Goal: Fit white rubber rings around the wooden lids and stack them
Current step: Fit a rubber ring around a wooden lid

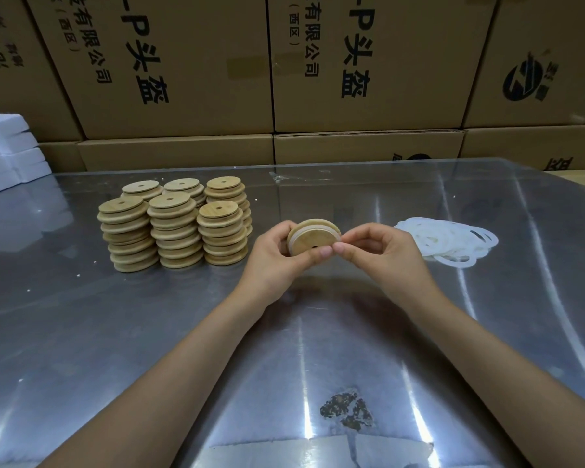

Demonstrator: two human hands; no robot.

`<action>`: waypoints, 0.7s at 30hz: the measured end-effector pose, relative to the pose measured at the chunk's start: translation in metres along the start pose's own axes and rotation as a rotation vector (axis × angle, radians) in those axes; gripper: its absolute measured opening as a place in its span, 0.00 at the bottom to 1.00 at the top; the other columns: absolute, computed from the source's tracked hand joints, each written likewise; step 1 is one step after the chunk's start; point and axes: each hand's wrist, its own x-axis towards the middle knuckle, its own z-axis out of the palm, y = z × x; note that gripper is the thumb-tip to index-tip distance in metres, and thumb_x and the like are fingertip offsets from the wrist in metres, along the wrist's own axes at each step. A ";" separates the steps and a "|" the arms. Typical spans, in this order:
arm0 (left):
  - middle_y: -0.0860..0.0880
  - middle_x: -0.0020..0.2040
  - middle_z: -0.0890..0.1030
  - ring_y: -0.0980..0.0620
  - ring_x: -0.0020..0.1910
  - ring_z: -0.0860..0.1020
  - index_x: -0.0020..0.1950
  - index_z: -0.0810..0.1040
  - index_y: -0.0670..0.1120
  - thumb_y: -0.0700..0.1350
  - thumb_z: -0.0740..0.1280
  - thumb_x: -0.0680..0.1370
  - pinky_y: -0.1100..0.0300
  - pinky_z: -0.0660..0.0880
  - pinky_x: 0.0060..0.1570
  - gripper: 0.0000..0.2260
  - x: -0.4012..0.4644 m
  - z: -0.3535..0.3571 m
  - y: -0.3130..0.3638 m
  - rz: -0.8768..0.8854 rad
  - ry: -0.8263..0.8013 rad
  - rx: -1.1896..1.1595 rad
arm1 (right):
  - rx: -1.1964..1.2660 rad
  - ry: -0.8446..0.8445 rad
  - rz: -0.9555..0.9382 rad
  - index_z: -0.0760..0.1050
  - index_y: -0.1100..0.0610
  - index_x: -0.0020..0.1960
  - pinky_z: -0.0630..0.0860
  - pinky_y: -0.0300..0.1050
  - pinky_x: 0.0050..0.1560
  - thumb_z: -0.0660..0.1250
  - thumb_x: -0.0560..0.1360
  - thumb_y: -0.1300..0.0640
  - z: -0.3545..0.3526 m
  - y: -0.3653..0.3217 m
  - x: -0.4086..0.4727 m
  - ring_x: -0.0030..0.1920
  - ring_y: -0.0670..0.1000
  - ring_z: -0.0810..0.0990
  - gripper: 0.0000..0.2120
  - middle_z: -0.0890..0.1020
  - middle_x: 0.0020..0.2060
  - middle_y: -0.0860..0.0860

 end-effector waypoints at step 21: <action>0.53 0.56 0.77 0.54 0.57 0.72 0.65 0.75 0.54 0.61 0.76 0.64 0.61 0.69 0.57 0.31 -0.003 -0.004 -0.011 0.076 -0.068 0.754 | -0.390 0.103 0.199 0.78 0.51 0.42 0.77 0.47 0.49 0.69 0.73 0.48 -0.001 0.013 0.000 0.42 0.45 0.81 0.07 0.83 0.38 0.45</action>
